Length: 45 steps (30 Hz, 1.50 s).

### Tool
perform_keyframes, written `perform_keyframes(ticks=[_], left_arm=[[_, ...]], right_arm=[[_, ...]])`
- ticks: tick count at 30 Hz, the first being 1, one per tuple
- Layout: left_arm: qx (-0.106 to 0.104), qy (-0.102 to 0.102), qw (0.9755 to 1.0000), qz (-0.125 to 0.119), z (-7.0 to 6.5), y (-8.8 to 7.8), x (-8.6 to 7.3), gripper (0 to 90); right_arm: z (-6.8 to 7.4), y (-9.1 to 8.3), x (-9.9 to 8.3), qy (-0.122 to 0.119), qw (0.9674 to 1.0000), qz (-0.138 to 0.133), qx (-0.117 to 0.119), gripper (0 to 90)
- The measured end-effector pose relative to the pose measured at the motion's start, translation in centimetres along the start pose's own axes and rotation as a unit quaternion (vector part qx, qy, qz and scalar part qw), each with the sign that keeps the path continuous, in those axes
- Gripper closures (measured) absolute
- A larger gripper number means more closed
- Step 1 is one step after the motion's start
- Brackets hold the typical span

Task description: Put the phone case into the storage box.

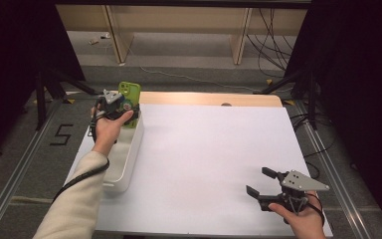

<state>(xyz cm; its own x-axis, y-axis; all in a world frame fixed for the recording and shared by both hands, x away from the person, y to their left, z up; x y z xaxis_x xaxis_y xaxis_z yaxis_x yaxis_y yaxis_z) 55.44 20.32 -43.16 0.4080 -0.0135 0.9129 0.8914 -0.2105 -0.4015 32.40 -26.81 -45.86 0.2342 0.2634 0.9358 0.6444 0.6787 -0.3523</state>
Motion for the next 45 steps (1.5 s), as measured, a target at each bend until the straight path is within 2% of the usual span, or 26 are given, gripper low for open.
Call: perform_keyframes(ticks=[17, 31, 45], left_arm=[[0.004, -0.003, 0.9999, 0.015, 0.5, 0.4, -1.0, 16.0], [0.001, -0.003, 0.9998, 0.021, 0.2, 0.8, -1.2, 16.0], [0.001, -0.004, 0.9995, 0.031, 0.6, 0.8, -1.4, 16.0]], right_arm=[[-0.1, 0.0, 0.0, 0.002, 1.0000, 0.000, -0.002, 15.8], [-0.1, 0.0, 0.0, 0.002, 1.0000, -0.001, -0.001, 15.9], [0.0, 0.1, 0.0, 0.001, 1.0000, -0.001, 0.001, 15.8]])
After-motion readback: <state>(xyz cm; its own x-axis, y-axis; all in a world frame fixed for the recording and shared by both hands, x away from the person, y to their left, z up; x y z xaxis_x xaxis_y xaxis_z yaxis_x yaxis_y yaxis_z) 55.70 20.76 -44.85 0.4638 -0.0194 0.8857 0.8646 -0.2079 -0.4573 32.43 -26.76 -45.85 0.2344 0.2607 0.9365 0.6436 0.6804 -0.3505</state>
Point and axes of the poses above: each handheld gripper's, and its own axes: y roughly forward along the jaws, x roughly out of its top, z roughly to its left, the point moved 4 cm from there along y, roughly forward along the jaws, and after that the axes turned 4 degrees about -y, right-handed, at the moved point
